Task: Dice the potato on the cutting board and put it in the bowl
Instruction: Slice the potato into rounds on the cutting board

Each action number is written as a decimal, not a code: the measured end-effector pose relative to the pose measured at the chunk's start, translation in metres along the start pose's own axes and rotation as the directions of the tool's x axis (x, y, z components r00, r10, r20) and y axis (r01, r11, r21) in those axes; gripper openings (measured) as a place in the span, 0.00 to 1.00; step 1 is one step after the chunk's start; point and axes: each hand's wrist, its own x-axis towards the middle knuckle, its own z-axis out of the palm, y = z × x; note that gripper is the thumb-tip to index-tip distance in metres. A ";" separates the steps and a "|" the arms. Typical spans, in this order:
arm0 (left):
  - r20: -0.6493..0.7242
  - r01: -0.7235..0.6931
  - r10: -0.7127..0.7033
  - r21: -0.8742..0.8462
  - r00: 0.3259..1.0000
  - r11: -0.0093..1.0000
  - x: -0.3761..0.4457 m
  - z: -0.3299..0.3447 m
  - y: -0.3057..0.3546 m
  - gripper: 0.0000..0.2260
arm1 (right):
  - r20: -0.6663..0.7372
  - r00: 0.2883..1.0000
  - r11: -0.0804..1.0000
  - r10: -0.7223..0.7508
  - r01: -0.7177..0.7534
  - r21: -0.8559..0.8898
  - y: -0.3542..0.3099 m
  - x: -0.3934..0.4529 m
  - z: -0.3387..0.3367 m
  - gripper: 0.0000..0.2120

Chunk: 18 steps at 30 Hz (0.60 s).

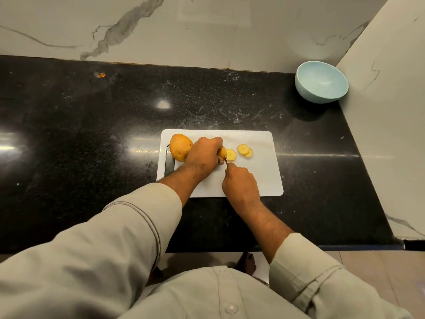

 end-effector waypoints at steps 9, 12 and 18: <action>0.009 -0.010 0.010 -0.025 1.000 1.000 0.003 0.001 -0.005 0.07 | 0.063 0.998 1.000 0.008 -0.008 0.003 -0.004 0.003 -0.004 0.08; 0.025 0.006 -0.005 -0.041 1.000 0.999 0.005 0.003 -0.006 0.08 | 0.091 0.996 0.999 0.003 0.002 -0.054 0.006 -0.011 0.001 0.08; 0.036 0.013 -0.011 -0.048 0.999 0.999 0.004 0.005 -0.007 0.09 | 0.117 0.993 0.995 -0.014 0.026 -0.100 0.020 -0.018 -0.001 0.10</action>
